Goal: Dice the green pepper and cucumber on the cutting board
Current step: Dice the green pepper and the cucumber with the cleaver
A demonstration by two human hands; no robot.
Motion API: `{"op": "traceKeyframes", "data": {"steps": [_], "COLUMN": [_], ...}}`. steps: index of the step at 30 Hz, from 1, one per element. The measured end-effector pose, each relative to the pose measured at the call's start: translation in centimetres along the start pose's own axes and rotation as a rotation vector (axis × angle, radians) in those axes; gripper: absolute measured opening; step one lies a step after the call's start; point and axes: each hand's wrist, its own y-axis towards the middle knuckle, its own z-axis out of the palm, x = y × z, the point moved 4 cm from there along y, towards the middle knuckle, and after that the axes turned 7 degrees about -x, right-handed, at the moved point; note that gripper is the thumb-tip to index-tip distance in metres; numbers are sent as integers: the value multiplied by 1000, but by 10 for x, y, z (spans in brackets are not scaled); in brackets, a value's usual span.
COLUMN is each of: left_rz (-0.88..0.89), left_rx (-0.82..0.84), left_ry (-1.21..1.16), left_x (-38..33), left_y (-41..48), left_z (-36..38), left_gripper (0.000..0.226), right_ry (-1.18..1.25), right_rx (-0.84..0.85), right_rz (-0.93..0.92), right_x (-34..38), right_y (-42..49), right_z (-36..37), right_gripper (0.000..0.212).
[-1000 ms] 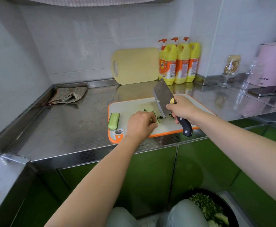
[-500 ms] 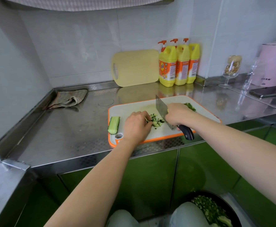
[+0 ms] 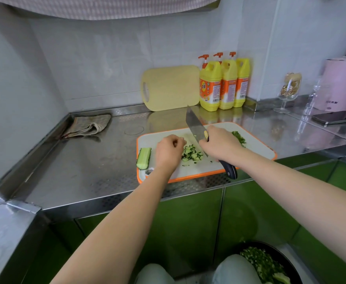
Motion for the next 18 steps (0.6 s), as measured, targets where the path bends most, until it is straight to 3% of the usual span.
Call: {"op": "traceKeyframes", "data": {"steps": [2, 5, 8, 11, 14, 18], "left_rz": [-109, -353, -359, -375, -380, -430], "left_rx": [41, 148, 107, 56, 51, 29], "left_ry": [-155, -430, -456, -447, -433, -437], "left_x": [-3, -8, -5, 7, 12, 19], "left_y": [1, 0, 3, 5, 5, 6], "left_z": [2, 9, 9, 3, -2, -7], "left_gripper": [25, 41, 31, 26, 20, 25], "right_ry": [-98, -222, -241, -92, 187, 252], "right_rx": [-36, -60, -62, 10, 24, -29], "right_rz": [-42, -122, -208, -250, -178, -116], "right_x": [8, 20, 26, 24, 17, 2], "right_y": [-4, -10, -16, -17, -10, 3], "right_z": [4, 12, 20, 23, 21, 27], "right_gripper": [17, 16, 22, 30, 28, 27]}}
